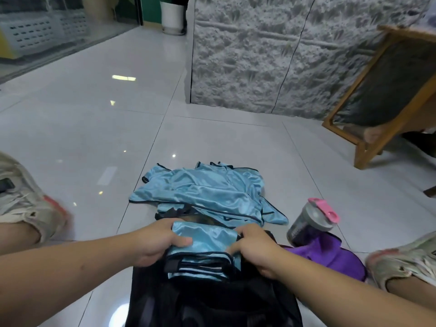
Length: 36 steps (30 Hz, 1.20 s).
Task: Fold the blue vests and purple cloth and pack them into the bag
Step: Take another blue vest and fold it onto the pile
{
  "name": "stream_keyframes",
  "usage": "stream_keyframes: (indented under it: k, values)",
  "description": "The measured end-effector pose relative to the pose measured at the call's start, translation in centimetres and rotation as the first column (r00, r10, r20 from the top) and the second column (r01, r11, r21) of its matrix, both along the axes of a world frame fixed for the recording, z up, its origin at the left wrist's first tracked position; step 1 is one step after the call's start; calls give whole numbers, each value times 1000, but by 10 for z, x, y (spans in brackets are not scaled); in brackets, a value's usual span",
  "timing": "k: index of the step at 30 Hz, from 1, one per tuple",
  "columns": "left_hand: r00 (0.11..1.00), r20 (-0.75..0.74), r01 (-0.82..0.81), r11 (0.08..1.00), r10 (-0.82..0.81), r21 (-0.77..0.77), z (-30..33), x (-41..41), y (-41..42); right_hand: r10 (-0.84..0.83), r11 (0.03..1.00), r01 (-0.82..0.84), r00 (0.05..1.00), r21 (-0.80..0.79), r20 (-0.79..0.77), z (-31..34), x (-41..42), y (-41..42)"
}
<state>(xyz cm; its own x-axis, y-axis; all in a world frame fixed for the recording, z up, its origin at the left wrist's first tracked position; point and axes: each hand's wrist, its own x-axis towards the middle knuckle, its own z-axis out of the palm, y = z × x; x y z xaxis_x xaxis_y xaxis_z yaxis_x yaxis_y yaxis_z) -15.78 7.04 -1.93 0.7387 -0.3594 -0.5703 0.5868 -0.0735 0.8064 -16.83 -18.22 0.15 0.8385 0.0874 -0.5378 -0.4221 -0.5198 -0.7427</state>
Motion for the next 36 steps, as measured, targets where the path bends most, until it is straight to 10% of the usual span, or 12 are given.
stream_keyframes:
  k: [14, 18, 22, 27, 36]
  values:
    - [990, -57, -110, 966, 127, 233, -54, 10, -25, 277, 830, -283, 957, -481, -84, -44, 16, 28]
    - [993, -107, 81, 932, -46, 354, -57, 14, -19, 334, 769, -352, 933, -533, -135, -54, 26, 27]
    - [918, 85, 253, 736, -388, 628, -59, 20, -20, 490, 666, -435, 867, -606, -84, -62, 27, 30]
    - [597, 45, 325, 292, -801, 899, -67, 15, -29, 726, 446, -673, 658, -590, -202, -83, 23, 32]
    - [455, -229, 399, -33, -860, 916, -75, 4, -27, 734, 358, -755, 591, -549, -334, -96, 7, 28]
